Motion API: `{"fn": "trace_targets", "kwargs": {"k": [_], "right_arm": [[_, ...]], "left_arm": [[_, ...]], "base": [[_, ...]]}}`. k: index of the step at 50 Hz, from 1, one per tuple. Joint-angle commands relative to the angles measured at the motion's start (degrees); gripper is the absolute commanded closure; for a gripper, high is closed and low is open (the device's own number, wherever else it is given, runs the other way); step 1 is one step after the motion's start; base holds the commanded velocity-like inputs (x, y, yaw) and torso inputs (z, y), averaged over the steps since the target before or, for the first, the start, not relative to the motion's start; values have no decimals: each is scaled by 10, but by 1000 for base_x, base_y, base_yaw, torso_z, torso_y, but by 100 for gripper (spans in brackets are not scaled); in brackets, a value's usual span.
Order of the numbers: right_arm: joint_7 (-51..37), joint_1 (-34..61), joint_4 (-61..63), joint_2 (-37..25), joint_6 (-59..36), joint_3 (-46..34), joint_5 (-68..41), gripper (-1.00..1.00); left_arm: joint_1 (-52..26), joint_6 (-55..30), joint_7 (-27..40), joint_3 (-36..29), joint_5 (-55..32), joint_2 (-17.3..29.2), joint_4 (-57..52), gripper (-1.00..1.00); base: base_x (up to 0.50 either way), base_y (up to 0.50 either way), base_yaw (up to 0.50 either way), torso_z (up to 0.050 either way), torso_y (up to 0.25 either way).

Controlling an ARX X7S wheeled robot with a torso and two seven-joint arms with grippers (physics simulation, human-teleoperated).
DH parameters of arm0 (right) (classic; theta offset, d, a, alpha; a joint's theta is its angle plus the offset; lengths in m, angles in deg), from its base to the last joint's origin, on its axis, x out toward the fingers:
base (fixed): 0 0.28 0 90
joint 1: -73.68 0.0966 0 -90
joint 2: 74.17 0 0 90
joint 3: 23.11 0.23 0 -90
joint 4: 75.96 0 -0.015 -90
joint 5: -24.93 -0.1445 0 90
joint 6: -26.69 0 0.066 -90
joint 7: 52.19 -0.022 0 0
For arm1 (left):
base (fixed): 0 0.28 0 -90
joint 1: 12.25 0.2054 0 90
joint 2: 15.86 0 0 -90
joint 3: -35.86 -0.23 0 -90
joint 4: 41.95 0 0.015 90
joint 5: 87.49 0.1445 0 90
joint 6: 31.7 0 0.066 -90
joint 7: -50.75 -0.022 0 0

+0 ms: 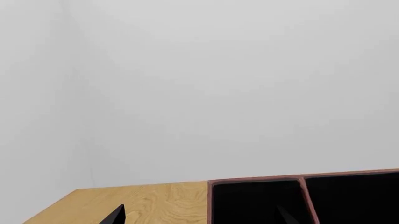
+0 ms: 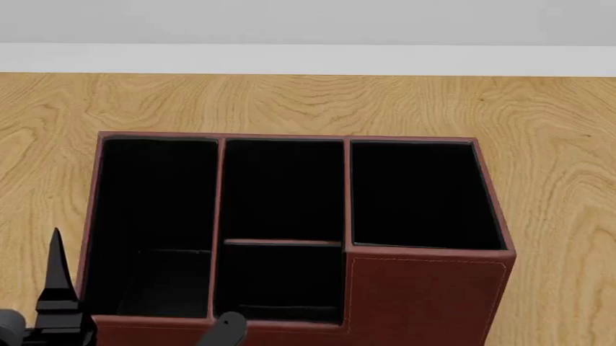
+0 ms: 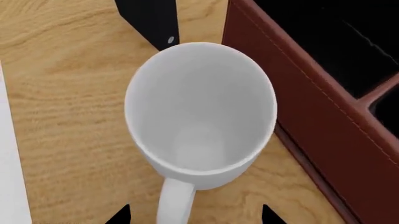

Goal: Pick up the white mug and place it to the right of the caddy.

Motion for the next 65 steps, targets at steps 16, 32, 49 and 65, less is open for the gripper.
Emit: {"fn": "trace_targets", "kwargs": {"k": [16,32,49,65], "right_arm": [[46,-7,-69,17,38,-44,32,-100],[65,-7,-102,22,56,-55,42,-100],[71,-6,-115,23,61,-62,44,100],[37,-3,-58,12,35,-51,25,100]], "left_arm": [[2,7,5,-1,-6,5,0,-100],[2,6,8,-3,-9,8,-1,-100],[1,5,10,-3,-15,12,-3,-100],[48,17,50,47,-8,18,-99,-100]], "base": [[0,0,0,0,0],[0,0,0,0,0],[1,1,3,0,0],[1,1,2,0,0]]}}
